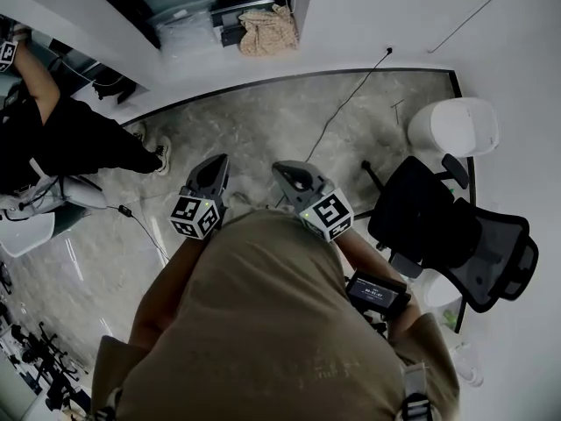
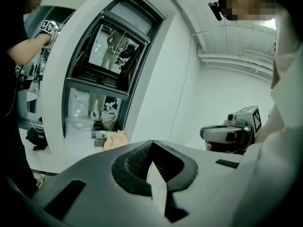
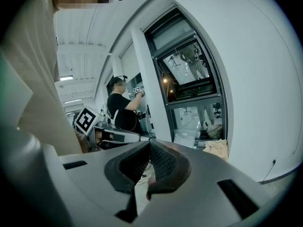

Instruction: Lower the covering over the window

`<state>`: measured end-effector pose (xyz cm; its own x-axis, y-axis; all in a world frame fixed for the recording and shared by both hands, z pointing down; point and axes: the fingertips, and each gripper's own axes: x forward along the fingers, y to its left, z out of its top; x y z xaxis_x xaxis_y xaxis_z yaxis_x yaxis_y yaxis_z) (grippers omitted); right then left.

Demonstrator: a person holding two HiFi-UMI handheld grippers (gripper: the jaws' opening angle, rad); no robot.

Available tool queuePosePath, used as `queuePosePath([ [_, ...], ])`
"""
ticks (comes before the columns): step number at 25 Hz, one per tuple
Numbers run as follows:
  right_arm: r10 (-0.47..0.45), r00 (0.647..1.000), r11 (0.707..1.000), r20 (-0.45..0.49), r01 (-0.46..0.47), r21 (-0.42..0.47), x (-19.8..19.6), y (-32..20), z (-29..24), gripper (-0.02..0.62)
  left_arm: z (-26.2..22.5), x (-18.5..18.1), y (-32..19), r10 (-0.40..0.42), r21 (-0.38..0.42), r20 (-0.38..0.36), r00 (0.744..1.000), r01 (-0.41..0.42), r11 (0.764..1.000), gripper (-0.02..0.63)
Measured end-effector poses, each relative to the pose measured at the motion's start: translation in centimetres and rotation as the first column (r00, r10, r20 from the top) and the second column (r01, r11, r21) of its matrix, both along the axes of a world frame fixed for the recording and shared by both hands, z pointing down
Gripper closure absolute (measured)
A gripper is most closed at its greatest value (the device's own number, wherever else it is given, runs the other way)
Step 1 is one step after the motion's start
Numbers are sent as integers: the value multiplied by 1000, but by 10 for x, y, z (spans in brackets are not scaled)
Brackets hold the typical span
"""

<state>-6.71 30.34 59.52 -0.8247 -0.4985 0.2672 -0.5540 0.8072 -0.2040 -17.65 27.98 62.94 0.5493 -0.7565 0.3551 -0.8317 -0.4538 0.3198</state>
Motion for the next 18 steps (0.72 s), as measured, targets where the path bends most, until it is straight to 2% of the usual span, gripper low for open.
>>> queuePosePath([
  [7, -4, 1000, 1000, 25, 4, -20, 7, 0, 0, 586, -1, 11, -2, -12, -7, 6, 1000, 12, 1000, 592],
  [12, 32, 996, 998, 79, -28, -55, 34, -8, -5, 586, -1, 33, -3, -11, -7, 10, 1000, 11, 1000, 592],
  [18, 55, 992, 997, 110, -49, -58, 72, -16, -16, 586, 0, 66, -4, -20, -13, 3, 1000, 20, 1000, 592],
])
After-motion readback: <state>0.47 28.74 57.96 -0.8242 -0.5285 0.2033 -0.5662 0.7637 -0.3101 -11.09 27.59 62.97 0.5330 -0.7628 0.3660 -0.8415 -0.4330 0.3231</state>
